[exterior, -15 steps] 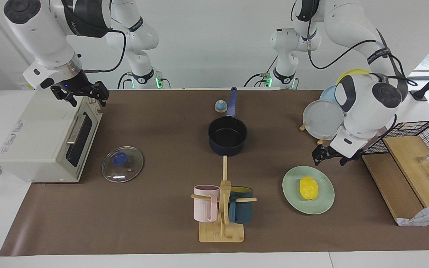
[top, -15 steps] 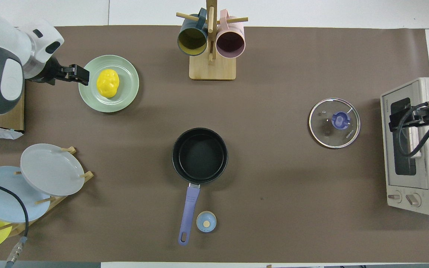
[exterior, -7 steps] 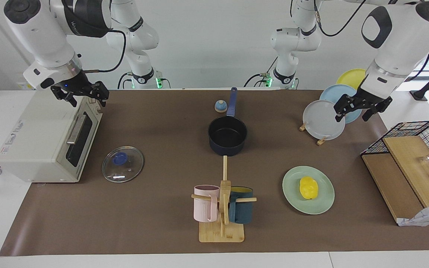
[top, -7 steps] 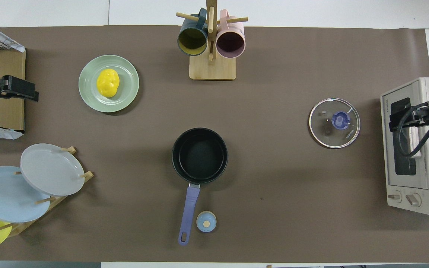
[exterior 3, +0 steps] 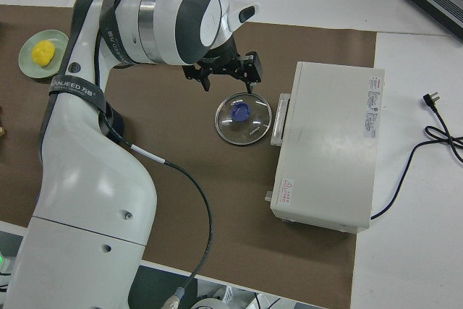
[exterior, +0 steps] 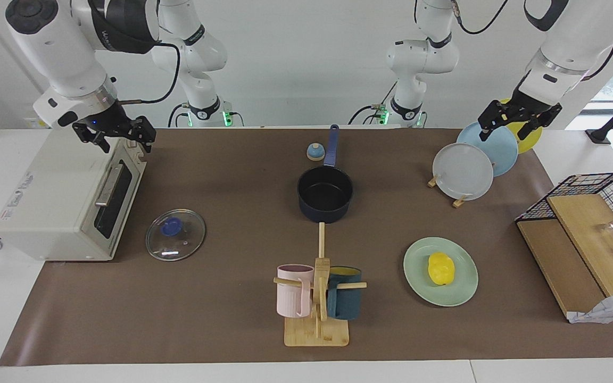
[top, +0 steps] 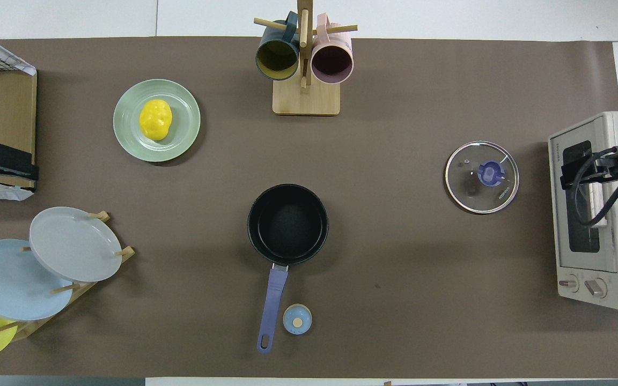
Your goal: Transfer potato from pot to plate
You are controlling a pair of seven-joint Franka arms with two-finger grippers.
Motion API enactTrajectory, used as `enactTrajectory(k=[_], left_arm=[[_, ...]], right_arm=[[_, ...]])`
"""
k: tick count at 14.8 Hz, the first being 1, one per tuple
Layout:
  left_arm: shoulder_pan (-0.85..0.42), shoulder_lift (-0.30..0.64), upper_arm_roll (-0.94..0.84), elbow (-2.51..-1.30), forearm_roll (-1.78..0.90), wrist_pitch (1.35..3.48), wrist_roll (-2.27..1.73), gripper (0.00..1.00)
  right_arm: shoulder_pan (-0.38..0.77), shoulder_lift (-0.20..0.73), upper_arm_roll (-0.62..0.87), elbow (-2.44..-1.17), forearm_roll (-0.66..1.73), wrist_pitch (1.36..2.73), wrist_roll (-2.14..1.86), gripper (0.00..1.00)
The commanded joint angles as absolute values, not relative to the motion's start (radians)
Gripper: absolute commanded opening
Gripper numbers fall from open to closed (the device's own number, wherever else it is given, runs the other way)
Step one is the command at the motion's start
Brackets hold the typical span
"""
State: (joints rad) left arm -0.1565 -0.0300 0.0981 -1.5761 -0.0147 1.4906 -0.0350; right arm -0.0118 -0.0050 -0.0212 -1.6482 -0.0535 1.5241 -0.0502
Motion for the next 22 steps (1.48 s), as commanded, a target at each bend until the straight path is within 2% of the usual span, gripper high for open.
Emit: enactTrajectory(k=[1, 8, 15, 17, 22], left_arm=[[-0.068, -0.063, 0.007, -1.64, 0.005, 1.522, -0.057, 1.0], [-0.06, -0.035, -0.014, -1.523, 0.006, 1.416, -0.08, 1.0], [-0.06, -0.038, -0.021, -1.555, -0.002, 1.477, -0.08, 1.0], [-0.06, -0.043, -0.025, -1.6, -0.002, 1.52, -0.08, 1.0], [-0.054, -0.032, -0.026, -1.557, -0.002, 1.465, -0.074, 1.0]], right_arm=[[-0.025, -0.011, -0.014, -1.657, -0.037, 1.52, -0.038, 1.0], [-0.025, -0.011, -0.014, -1.657, -0.037, 1.52, -0.038, 1.0], [-0.025, -0.011, -0.014, -1.657, -0.037, 1.52, -0.038, 1.0], [-0.025, -0.011, -0.014, -1.657, -0.037, 1.52, -0.038, 1.0], [-0.025, -0.011, -0.014, -1.657, -0.037, 1.52, -0.038, 1.0]])
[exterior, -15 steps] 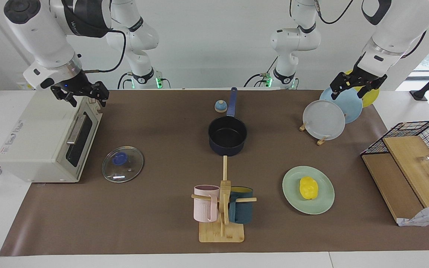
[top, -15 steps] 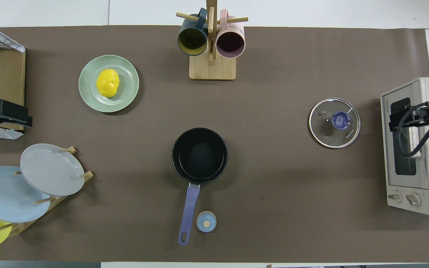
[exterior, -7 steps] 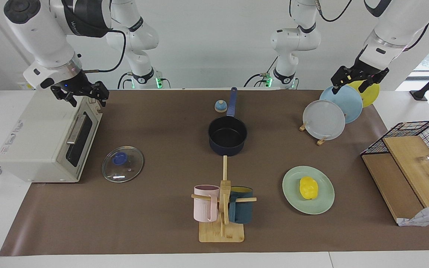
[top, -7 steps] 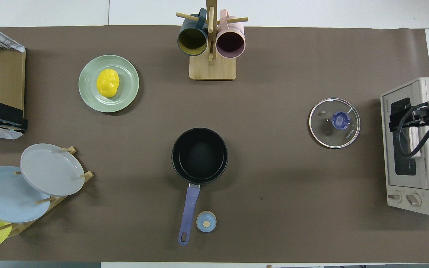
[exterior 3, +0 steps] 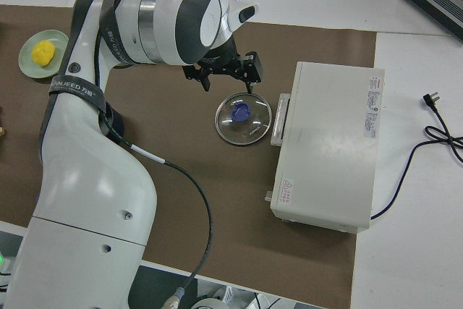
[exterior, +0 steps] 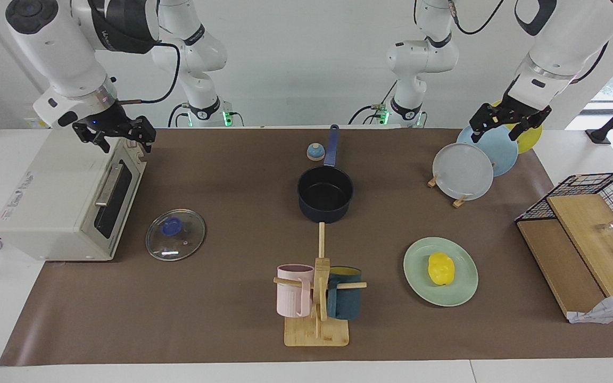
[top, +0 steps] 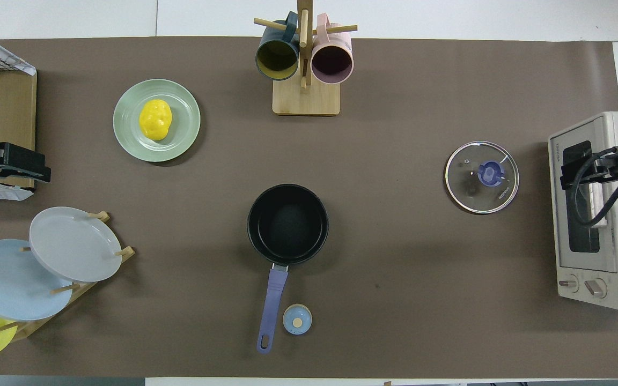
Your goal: Transfer potato from pot to plate
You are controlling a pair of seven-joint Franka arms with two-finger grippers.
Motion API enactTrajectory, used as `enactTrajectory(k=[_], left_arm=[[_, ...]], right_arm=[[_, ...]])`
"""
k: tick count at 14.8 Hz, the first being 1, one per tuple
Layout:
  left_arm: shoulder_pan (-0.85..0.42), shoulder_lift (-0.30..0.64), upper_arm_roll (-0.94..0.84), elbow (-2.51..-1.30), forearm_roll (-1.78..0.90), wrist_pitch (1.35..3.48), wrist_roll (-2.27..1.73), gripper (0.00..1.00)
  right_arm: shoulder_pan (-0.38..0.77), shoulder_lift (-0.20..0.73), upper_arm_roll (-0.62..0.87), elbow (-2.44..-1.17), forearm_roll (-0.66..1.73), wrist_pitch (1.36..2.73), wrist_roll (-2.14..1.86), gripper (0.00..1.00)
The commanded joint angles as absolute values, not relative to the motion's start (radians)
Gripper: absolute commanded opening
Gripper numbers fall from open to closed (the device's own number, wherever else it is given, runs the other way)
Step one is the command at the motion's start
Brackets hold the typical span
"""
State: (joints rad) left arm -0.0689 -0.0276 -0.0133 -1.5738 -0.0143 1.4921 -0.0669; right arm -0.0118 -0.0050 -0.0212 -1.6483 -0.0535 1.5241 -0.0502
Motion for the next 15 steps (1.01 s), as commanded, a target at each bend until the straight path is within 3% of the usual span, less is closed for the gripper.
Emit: enactTrajectory(k=[1, 15], left_arm=[[-0.055, -0.035, -0.025, -1.555, -0.002, 1.462, -0.071, 1.0], [-0.051, -0.046, -0.023, -1.577, -0.002, 1.499, -0.067, 1.0]], right_arm=[[-0.025, -0.011, -0.014, -1.657, -0.037, 1.52, -0.038, 1.0], [-0.025, -0.011, -0.014, -1.657, -0.037, 1.52, -0.038, 1.0]])
